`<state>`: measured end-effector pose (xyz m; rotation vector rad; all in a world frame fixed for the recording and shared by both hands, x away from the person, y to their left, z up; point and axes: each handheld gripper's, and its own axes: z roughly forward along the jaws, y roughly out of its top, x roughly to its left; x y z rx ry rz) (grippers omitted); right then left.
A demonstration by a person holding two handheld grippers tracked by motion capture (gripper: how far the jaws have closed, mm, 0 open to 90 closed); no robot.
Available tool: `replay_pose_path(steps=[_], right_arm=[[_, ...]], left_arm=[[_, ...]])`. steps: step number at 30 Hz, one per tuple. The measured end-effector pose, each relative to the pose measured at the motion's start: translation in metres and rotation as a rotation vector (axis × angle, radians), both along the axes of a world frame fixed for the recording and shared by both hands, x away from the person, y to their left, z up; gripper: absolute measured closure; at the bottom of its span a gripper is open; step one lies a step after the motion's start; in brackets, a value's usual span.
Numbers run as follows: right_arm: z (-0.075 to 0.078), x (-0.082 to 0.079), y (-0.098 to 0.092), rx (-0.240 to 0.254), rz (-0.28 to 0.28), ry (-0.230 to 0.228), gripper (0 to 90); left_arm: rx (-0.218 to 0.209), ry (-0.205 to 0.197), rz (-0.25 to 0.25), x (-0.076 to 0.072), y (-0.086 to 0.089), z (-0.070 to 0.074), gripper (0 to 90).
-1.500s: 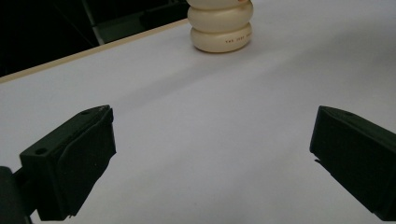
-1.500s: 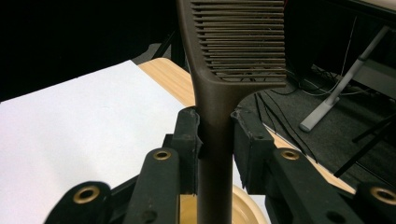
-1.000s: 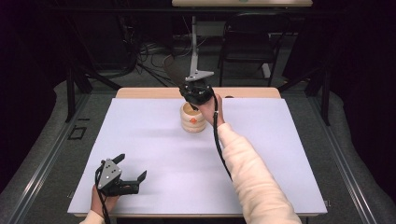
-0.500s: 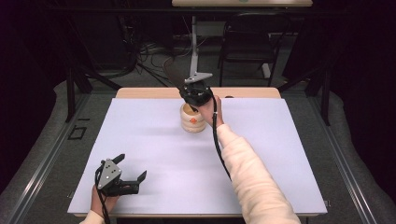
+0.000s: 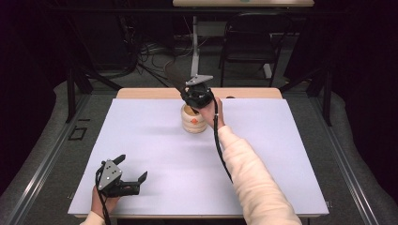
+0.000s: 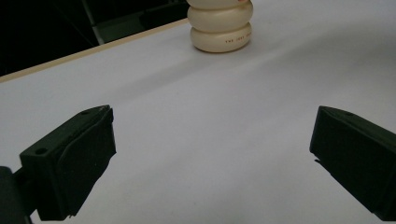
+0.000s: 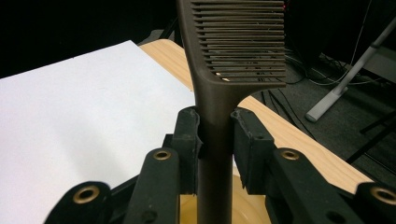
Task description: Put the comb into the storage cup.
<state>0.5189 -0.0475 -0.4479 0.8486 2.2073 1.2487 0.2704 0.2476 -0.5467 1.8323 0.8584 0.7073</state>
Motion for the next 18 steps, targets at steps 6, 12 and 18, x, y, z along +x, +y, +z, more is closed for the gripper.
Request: replay_pose_path(steps=[6,12,18], right_arm=[[-0.003,0.000,0.000,0.001,0.001,0.003,71.9],[-0.007,-0.001,0.000,-0.009,0.003,0.005,71.9],[-0.011,-0.001,-0.003,-0.011,-0.002,0.013,71.9]], left_arm=[[0.000,0.000,0.001,0.000,0.000,0.000,0.1],[-0.001,0.001,0.001,0.000,0.000,0.000,0.1],[-0.001,0.002,0.002,0.000,0.000,0.000,0.1]])
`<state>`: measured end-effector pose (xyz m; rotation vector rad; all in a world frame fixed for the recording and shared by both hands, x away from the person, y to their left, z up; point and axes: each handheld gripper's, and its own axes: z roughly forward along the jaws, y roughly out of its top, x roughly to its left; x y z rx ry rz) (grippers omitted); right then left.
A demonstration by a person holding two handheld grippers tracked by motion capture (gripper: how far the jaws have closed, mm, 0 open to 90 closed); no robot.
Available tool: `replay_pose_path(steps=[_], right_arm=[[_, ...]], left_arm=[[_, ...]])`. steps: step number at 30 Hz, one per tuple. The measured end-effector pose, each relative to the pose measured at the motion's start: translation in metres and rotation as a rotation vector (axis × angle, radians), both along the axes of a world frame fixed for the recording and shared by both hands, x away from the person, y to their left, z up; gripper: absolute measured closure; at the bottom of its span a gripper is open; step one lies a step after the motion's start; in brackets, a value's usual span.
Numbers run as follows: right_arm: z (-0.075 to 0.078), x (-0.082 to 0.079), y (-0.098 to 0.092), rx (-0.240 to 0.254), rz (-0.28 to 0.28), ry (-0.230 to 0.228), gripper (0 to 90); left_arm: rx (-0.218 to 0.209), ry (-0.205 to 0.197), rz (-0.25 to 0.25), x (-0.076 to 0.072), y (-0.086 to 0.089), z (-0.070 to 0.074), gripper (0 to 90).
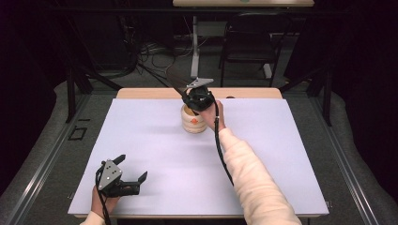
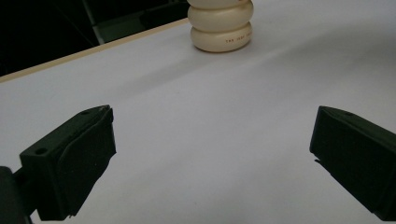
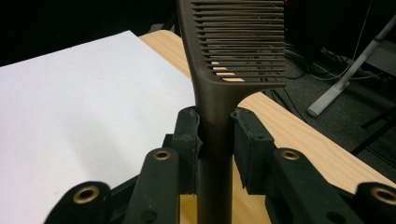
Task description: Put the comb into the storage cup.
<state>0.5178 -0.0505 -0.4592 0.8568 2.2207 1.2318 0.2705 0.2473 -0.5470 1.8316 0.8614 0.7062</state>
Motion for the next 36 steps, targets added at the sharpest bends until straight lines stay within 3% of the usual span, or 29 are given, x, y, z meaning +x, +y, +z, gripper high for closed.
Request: replay_pose_path(steps=[27,36], right_arm=[[-0.006,-0.006,-0.009,-0.001,0.009,0.000,71.8],[-0.007,-0.009,-0.011,0.001,0.010,-0.034,71.9]], left_arm=[[0.005,-0.002,0.002,0.000,0.000,0.000,0.1],[0.006,-0.002,0.000,0.000,0.000,0.000,0.0]])
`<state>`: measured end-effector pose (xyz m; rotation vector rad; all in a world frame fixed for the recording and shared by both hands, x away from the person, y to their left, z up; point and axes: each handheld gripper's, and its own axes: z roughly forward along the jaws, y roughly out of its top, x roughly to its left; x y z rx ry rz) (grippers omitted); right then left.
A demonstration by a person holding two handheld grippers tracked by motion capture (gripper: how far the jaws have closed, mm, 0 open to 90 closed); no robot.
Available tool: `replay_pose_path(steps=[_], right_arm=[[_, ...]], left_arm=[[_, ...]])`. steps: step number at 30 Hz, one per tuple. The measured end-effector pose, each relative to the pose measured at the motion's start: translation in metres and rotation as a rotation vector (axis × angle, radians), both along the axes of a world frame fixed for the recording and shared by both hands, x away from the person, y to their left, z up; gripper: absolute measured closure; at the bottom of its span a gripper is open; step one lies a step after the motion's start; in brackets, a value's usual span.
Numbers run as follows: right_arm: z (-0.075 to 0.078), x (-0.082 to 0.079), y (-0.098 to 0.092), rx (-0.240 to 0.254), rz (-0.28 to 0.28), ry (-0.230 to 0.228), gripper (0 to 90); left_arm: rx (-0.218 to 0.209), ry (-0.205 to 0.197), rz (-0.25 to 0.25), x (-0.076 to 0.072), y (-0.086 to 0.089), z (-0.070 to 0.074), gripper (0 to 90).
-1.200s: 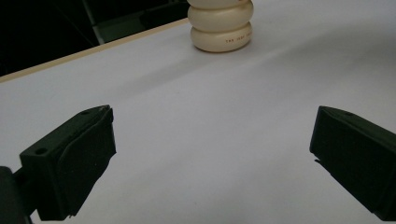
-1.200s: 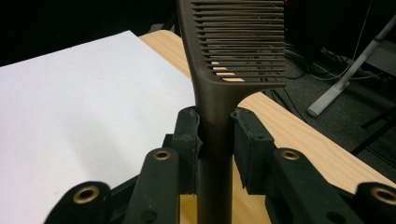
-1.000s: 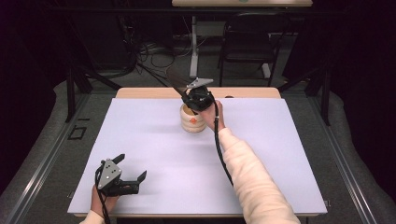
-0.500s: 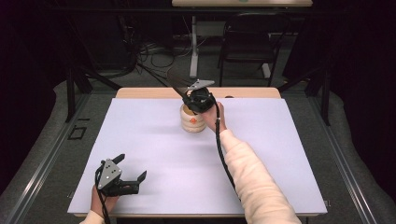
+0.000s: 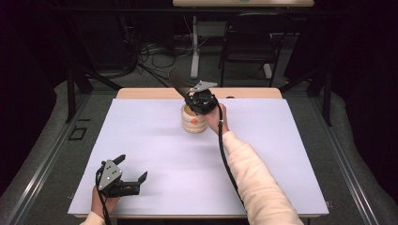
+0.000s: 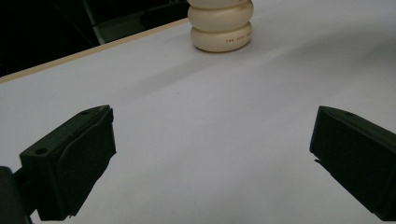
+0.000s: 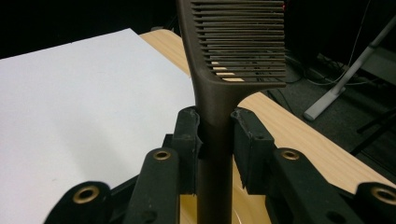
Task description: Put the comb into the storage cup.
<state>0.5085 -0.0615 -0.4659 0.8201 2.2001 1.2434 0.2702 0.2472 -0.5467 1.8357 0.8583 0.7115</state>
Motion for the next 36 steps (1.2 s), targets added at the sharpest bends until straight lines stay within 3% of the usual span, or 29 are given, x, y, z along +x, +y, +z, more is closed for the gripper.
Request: replay_pose_path(steps=[9,36], right_arm=[[-0.001,0.000,-0.001,0.010,-0.003,-0.045,72.0],[-0.017,0.000,-0.003,-0.047,0.003,0.030,71.2]], left_arm=[[-0.001,0.001,0.001,0.000,0.000,0.000,0.1],[0.000,-0.001,-0.001,0.000,0.000,0.000,0.0]])
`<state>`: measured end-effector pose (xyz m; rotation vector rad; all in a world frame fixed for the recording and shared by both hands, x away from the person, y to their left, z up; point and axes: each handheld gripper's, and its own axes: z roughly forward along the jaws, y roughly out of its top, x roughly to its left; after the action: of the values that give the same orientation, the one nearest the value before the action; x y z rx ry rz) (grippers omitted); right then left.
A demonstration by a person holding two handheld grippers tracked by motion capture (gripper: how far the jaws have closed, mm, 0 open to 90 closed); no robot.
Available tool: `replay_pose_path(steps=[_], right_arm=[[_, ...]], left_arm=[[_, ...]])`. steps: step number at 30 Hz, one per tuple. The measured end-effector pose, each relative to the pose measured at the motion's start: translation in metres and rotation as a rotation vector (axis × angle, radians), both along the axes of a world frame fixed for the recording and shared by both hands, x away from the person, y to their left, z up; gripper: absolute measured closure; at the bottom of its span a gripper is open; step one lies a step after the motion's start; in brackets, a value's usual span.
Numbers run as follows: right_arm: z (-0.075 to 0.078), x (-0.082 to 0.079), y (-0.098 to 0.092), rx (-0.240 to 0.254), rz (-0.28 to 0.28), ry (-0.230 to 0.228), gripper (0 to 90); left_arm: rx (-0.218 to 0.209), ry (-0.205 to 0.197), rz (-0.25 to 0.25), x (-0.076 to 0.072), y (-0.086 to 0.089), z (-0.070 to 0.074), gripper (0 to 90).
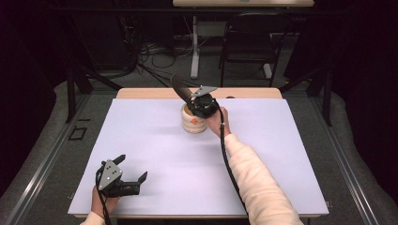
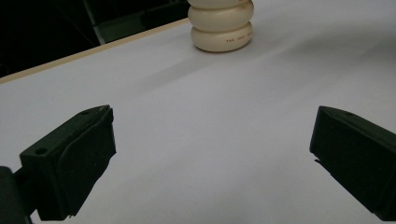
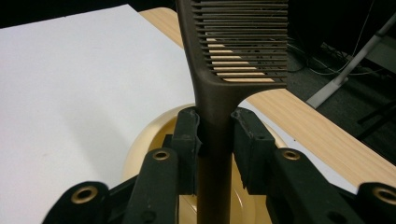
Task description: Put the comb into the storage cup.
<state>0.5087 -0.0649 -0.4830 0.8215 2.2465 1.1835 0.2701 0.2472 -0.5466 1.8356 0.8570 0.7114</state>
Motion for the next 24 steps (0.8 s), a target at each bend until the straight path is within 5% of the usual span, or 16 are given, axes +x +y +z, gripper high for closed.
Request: replay_pose_path(steps=[19,24], right_arm=[[0.0008,-0.0016,0.0011,-0.048,-0.017,0.026,69.8],[0.0032,-0.0020,-0.0021,-0.040,-0.019,0.041,59.3]], left_arm=[[-0.003,-0.002,-0.001,-0.0002,-0.0001,0.0001,0.0],[-0.004,-0.001,-0.002,-0.0001,-0.0001,0.0000,0.0]])
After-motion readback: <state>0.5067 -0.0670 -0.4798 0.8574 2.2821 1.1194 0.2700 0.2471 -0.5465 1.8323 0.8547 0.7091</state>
